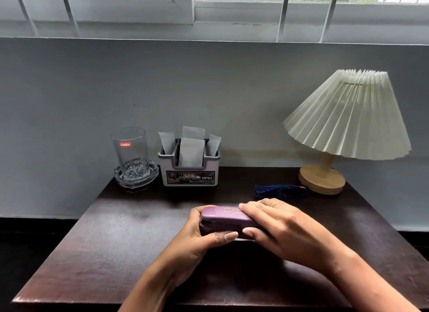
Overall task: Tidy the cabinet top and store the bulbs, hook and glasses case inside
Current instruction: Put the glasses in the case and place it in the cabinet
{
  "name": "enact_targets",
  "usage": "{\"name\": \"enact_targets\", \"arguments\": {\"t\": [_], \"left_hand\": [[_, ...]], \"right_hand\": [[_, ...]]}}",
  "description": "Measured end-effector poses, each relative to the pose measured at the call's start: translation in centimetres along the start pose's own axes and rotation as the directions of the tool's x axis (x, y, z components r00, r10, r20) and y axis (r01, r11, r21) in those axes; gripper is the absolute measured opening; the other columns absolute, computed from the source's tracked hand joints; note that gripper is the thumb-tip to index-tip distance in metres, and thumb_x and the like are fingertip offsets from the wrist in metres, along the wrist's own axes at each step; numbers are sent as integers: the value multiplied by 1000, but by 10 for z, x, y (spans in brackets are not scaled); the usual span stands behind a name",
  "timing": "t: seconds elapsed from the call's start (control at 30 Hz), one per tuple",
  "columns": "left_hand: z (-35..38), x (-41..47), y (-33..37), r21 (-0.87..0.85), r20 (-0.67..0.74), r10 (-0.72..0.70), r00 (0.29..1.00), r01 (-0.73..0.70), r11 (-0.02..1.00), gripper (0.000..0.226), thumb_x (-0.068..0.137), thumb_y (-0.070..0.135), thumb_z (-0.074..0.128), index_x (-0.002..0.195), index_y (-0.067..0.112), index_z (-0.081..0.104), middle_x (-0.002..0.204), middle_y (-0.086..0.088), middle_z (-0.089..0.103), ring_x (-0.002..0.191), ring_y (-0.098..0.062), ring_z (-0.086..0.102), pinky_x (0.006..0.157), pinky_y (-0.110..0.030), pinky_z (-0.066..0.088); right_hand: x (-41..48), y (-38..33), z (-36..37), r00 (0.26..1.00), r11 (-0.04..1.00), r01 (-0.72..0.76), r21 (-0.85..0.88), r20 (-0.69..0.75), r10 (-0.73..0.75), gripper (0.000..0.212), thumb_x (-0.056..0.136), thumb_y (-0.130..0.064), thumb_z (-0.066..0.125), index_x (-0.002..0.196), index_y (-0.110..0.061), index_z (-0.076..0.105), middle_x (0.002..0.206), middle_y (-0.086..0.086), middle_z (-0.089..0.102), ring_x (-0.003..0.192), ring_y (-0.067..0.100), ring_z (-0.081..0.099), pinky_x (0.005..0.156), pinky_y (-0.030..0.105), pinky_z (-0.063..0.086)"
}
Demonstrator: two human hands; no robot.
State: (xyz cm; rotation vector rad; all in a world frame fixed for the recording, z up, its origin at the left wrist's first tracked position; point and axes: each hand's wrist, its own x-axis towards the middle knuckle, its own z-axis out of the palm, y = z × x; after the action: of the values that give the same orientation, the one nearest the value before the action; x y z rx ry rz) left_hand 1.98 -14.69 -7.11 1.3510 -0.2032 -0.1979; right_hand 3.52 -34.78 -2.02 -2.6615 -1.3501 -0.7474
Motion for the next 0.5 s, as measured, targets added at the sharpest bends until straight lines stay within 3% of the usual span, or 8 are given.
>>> {"name": "enact_targets", "arguments": {"t": [0.07,0.17,0.23,0.33,0.4,0.43,0.5], "left_hand": [[0,0,1,24,42,13,999,-14,1000,70,59,0,75,119,13,42,113,-9,63,99,-14,64,77,-19,53],[-1,0,1,15,59,50,997,-51,999,79,61,-3,74,124,25,36,120,-4,62,107,-15,62,81,-22,53],[-1,0,2,24,76,88,993,-90,996,88,63,-5,74,126,40,31,124,-1,62,113,-19,60,85,-24,52],[0,-1,3,84,110,148,983,-158,984,93,67,-4,73,130,48,30,128,12,58,118,-15,56,86,-21,50],[0,-2,4,108,118,165,979,-178,978,90,68,-2,74,132,47,31,131,18,53,123,-10,51,89,-17,48],[0,-1,3,117,104,168,980,-180,977,90,68,1,75,131,48,32,134,21,49,127,-8,46,94,-19,47],[0,-1,3,137,52,185,981,-190,972,91,65,5,77,130,50,33,140,24,41,133,-4,36,109,-29,36]], "right_hand": [[3,9,-8,990,949,-144,280,40,138,36,92,-39,39,107,-13,59,86,2,69,76,14,61,70,23,45],[11,29,-9,944,802,-308,511,57,326,29,88,-42,46,96,-20,63,65,-8,62,58,0,53,55,13,39],[18,40,-7,894,610,-402,683,150,421,29,84,-45,52,92,-21,65,70,-6,65,63,-1,53,59,13,41],[22,51,3,837,314,-498,809,353,417,35,78,-47,51,91,-18,67,78,-6,67,72,1,59,64,10,46],[23,55,10,806,219,-473,853,319,498,42,81,-45,46,93,-11,67,80,-2,70,73,2,62,68,13,48],[22,59,13,773,268,-467,843,243,585,39,85,-39,46,95,-7,67,84,2,70,76,2,63,73,16,48],[15,75,18,732,570,-596,565,90,676,25,89,-24,52,106,-8,63,105,9,68,97,11,61,89,27,44]]}}
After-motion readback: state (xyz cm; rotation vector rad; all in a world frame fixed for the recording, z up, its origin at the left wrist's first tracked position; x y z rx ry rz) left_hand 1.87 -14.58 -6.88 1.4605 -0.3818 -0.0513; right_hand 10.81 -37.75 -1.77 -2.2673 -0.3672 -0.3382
